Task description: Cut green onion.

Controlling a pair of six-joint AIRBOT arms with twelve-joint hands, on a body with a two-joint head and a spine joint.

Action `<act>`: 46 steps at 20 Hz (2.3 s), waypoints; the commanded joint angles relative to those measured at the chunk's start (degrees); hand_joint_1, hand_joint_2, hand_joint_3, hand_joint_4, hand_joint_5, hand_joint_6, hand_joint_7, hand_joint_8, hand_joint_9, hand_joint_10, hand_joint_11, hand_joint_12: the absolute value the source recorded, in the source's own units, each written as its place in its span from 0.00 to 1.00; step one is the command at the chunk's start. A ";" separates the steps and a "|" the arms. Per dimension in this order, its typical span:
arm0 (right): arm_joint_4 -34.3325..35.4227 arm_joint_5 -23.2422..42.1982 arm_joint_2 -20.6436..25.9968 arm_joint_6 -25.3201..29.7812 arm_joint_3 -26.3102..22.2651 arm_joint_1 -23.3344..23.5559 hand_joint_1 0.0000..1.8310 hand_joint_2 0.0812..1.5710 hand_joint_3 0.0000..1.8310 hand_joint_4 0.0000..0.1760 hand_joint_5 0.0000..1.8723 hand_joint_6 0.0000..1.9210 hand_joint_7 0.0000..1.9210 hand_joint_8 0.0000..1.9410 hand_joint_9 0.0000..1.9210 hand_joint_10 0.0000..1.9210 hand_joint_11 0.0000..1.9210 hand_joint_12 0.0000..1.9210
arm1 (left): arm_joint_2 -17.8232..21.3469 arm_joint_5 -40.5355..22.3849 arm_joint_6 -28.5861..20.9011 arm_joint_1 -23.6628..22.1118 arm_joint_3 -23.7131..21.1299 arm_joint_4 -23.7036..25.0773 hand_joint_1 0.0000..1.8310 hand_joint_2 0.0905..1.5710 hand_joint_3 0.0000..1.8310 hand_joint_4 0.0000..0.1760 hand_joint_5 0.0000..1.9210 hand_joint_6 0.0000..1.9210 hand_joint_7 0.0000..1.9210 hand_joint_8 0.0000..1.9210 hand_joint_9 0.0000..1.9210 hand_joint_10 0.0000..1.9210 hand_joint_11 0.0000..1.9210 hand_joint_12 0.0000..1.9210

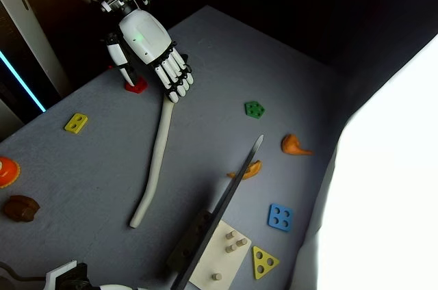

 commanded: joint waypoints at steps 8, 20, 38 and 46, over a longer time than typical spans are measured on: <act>0.28 7.52 0.43 0.79 0.60 -0.02 0.57 0.63 0.00 0.00 0.13 0.66 0.20 0.56 0.16 0.68 0.01 0.84 | -1.86 3.92 -0.67 -0.48 0.09 3.86 0.40 0.83 0.00 0.04 0.09 0.00 0.06 0.00 0.04 0.00 0.00 0.13; 0.28 8.42 0.13 0.81 1.60 0.61 0.79 0.72 0.00 0.00 0.60 1.00 0.73 1.00 0.76 1.00 0.78 1.00 | -2.59 4.05 -0.67 -0.33 0.38 4.62 0.40 0.82 0.00 0.04 0.08 0.00 0.07 0.00 0.05 0.00 0.00 0.13; 0.29 13.26 0.14 0.90 1.66 0.79 0.86 0.71 0.00 1.00 0.66 1.00 0.75 1.00 0.77 1.00 0.79 1.00 | -2.32 4.05 -0.67 -0.25 0.84 4.48 0.35 0.85 0.00 0.02 0.06 0.00 0.06 0.00 0.05 0.00 0.00 0.13; 0.79 16.66 0.32 1.15 2.04 2.41 0.83 0.71 0.00 1.00 0.65 1.00 0.75 1.00 0.78 1.00 0.80 1.00 | -2.00 4.05 -0.65 -0.89 -0.26 3.92 0.33 0.86 0.00 0.00 0.06 0.00 0.07 0.00 0.05 0.00 0.00 0.09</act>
